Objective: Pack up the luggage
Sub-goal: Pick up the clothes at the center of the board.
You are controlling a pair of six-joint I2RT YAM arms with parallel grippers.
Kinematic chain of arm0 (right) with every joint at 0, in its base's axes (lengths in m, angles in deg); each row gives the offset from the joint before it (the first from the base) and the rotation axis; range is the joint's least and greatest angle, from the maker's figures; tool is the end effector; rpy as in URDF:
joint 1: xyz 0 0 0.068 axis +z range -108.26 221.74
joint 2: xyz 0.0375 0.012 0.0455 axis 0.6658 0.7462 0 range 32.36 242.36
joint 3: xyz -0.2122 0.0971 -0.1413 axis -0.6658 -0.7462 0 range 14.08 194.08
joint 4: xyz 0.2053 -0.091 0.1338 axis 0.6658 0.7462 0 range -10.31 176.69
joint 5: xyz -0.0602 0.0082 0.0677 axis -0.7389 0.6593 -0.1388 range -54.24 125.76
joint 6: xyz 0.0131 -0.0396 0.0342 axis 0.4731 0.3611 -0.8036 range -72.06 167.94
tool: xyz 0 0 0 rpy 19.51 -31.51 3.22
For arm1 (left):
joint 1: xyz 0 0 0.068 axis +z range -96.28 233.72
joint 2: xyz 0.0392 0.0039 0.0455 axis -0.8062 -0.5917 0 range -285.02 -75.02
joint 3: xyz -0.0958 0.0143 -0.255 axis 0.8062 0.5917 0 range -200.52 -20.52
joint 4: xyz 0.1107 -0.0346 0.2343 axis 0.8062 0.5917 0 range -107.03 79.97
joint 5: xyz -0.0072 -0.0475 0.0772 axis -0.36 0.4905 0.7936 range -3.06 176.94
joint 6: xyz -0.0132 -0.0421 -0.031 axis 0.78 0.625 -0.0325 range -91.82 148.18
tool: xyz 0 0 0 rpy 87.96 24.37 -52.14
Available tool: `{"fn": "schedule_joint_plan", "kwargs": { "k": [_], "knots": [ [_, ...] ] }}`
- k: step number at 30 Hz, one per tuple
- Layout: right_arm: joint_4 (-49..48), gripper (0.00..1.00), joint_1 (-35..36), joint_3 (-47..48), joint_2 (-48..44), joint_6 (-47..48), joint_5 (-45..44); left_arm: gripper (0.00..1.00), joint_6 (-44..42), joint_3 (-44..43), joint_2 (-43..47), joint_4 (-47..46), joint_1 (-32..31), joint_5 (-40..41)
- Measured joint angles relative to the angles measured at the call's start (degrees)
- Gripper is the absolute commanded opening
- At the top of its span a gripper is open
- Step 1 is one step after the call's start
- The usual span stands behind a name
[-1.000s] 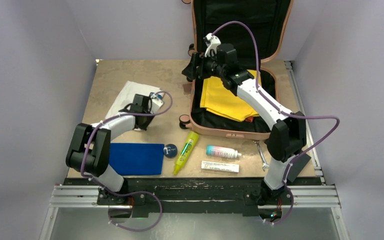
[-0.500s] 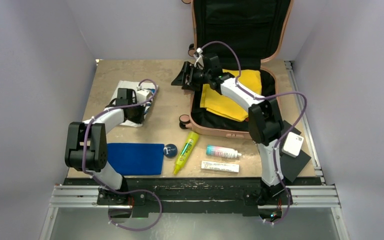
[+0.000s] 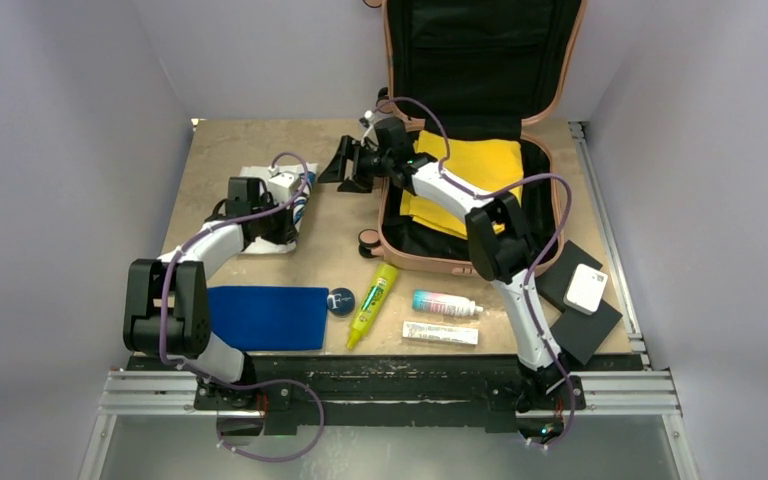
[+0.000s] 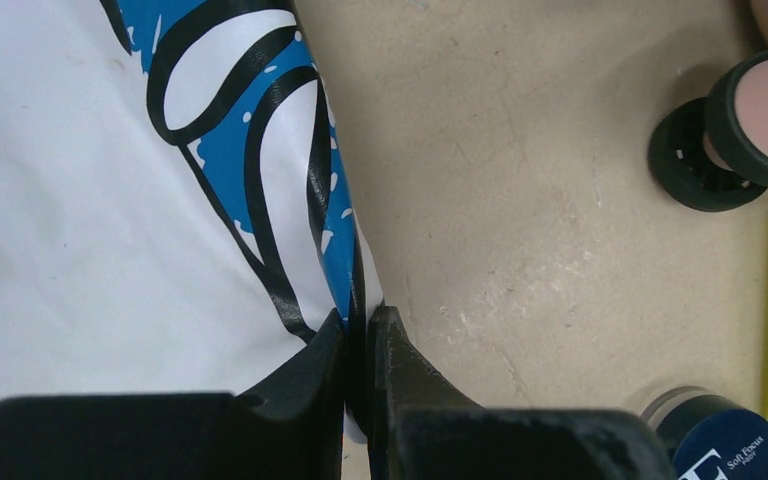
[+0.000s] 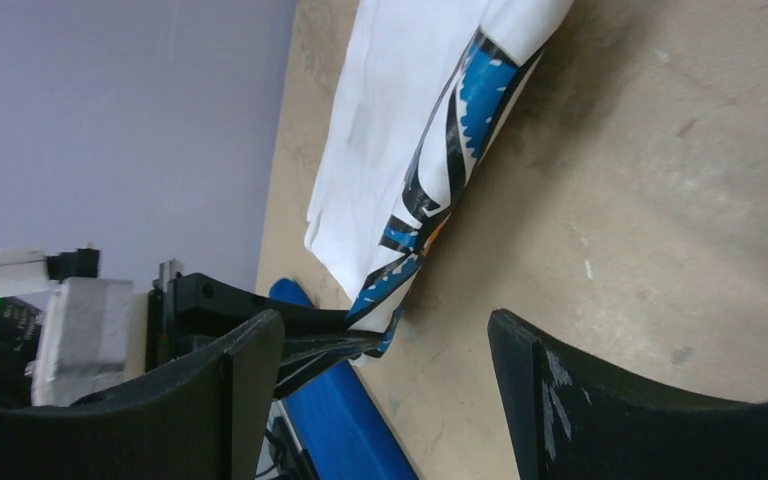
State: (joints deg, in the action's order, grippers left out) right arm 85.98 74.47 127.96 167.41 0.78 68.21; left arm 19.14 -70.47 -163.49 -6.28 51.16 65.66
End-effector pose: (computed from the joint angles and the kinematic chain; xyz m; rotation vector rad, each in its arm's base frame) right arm 0.4518 0.3129 0.2195 -0.1125 2.2914 1.3849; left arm 0.3111 -0.0269 0.1906 0.4066 2.3560 -0.3975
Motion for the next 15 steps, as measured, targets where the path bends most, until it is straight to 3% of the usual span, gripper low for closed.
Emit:
{"fn": "schedule_joint_plan", "kwargs": {
  "k": [15],
  "knots": [
    [-0.33,0.8,5.97,4.33,9.46,-1.07,-0.24,0.0,0.96,2.25,3.34,-1.18,0.04,-3.63]
  ]
}}
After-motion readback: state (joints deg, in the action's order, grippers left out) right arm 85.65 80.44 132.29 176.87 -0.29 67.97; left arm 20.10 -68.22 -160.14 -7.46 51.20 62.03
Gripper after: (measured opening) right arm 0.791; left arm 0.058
